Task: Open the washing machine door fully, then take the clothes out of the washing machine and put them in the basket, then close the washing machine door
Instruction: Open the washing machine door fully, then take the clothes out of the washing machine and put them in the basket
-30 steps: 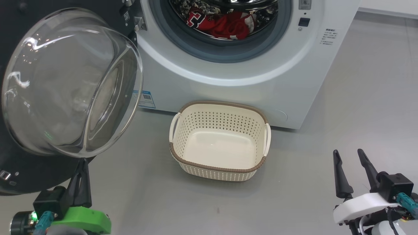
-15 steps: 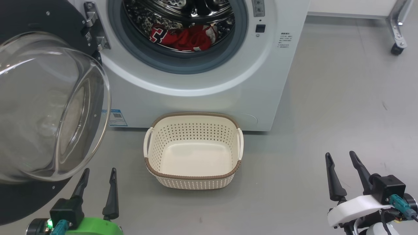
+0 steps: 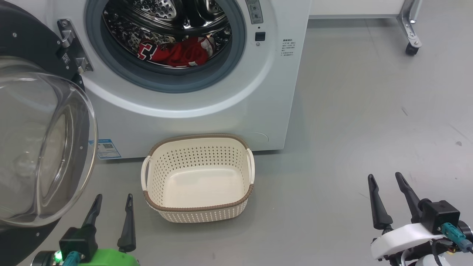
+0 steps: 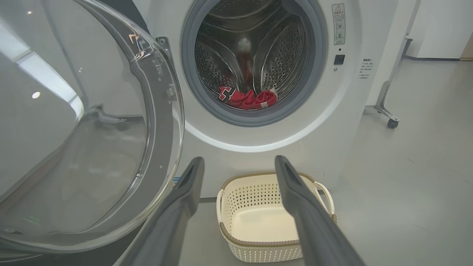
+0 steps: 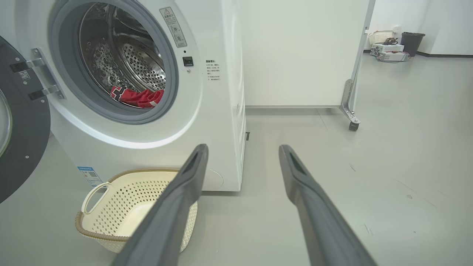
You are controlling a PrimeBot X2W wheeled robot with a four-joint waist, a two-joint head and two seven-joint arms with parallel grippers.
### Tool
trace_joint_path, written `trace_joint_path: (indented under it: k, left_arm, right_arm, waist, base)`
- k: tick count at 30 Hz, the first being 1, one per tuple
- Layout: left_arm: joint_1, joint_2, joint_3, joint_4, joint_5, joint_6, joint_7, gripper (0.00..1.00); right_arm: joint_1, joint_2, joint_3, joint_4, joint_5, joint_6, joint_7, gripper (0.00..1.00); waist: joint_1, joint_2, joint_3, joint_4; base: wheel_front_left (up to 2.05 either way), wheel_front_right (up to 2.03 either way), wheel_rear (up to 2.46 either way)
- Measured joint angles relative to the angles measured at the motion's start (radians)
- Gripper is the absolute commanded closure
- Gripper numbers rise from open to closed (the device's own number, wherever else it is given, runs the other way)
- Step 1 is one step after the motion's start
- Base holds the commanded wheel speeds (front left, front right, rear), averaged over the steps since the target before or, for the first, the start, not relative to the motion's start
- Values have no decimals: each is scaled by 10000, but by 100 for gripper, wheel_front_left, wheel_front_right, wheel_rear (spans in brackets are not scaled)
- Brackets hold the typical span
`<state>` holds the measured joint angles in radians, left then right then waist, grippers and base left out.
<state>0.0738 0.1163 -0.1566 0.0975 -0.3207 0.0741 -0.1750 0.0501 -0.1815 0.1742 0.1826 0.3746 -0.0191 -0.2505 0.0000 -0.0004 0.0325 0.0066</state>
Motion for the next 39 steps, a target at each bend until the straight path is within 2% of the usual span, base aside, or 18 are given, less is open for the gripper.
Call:
trace_joint_path:
  k: [39]
  left_arm:
    - [40,13,-221,-504,336,102,251,0]
  right_arm:
    - [171,-6,-81,-299,2,-98,0,0]
  waist:
    - [0,0,88,-144]
  base:
    - [7,-7,0]
